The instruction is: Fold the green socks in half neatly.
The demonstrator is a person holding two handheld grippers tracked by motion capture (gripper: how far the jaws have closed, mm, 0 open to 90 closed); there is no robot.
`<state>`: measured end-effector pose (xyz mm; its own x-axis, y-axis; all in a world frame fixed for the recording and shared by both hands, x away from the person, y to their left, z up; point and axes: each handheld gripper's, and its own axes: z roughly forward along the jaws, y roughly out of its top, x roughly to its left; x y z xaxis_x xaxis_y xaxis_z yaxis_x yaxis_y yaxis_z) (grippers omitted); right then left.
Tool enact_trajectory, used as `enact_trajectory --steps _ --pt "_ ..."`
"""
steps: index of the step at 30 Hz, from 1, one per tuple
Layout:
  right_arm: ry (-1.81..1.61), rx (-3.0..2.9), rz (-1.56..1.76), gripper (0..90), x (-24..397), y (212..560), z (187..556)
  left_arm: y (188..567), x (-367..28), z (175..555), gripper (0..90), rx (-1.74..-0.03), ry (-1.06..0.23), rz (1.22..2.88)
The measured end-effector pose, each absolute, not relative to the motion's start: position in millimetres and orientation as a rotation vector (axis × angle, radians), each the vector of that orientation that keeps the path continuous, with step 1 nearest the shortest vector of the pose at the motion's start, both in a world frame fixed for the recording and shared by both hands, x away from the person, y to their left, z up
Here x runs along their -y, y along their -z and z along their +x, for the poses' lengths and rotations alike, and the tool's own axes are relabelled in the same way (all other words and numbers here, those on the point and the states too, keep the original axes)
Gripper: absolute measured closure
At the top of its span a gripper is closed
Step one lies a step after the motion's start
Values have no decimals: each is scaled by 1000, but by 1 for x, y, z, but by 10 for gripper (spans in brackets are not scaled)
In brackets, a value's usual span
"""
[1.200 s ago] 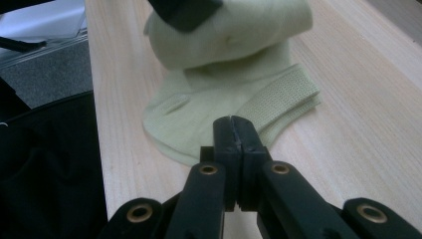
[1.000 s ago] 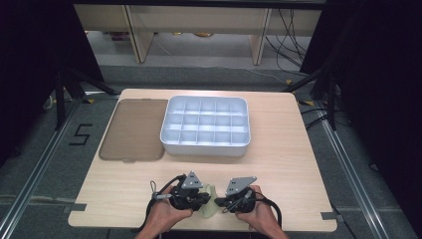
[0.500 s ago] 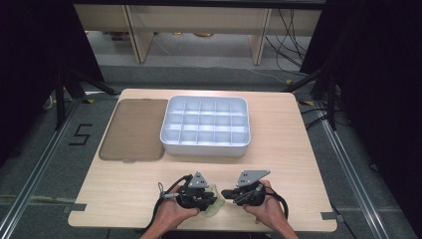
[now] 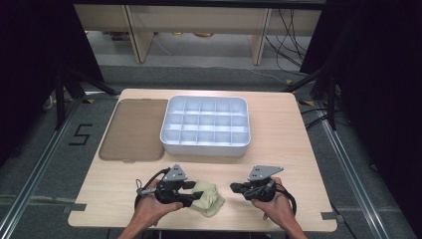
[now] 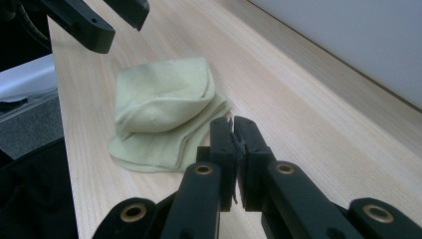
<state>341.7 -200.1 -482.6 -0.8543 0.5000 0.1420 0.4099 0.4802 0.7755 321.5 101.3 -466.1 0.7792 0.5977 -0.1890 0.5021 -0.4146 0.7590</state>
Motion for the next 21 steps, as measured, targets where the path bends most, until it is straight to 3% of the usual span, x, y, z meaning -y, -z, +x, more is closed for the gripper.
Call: enact_trajectory --steps 7,10,16,18,21 --pt "-1316 -2597 786 872 197 481 341 479 -113 323 774 -807 -143 2125" --pt "-1309 -2611 778 871 196 479 340 481 -111 323 821 -819 -125 2116" --pt "-1292 -2618 770 871 192 480 338 493 -102 325 866 -772 -117 2205" --pt "-1289 -2623 737 871 186 479 338 501 -95 320 869 -774 -46 2183" --pt "-1290 -2623 703 871 180 477 337 504 -90 315 869 -774 -38 2208"
